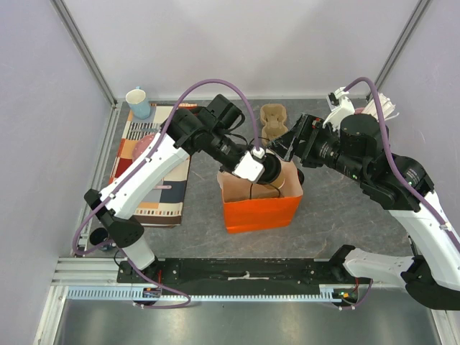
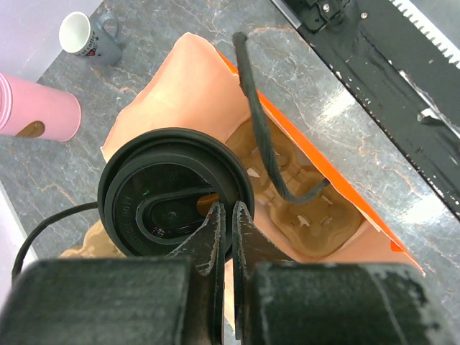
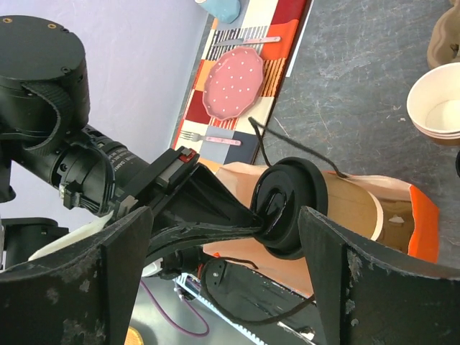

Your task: Pack the takeout coffee

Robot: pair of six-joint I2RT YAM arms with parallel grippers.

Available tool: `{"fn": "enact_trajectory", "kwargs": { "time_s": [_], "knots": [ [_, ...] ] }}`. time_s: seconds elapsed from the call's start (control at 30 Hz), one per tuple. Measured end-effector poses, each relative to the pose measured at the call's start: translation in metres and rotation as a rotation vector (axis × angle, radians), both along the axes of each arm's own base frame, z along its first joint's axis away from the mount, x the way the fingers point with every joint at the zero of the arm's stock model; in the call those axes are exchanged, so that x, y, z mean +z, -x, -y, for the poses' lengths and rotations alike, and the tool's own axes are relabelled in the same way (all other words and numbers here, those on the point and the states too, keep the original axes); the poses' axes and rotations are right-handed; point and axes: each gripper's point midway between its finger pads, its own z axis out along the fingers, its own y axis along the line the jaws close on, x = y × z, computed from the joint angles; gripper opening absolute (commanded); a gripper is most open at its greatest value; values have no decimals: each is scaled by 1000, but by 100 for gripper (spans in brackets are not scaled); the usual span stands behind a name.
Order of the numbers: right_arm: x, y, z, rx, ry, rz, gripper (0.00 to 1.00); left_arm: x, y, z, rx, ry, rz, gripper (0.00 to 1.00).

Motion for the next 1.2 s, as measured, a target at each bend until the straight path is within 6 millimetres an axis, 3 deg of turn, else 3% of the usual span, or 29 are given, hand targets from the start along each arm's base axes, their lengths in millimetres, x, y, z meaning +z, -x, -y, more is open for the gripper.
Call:
{"fn": "enact_trajectory", "kwargs": {
  "time_s": [0.23,0.43,0.63,0.93,1.2],
  "knots": [
    [-1,3,5,-17,-10,-3,91,-7,-7,2,-27,-15,59,2],
    [-4,5,12,-53,-21,-18,90,-9,2,7,-57,-34,93,2],
    [-20,2,14,-78,17,-75,89,-12,15,11,-54,-65,77,2],
    [-43,-1,22,-160,59,-170,79,-23,11,5,47,-157,59,2],
    [-68,3,38,-277,78,-287,73,-51,15,9,66,-272,75,2]
  ]
}}
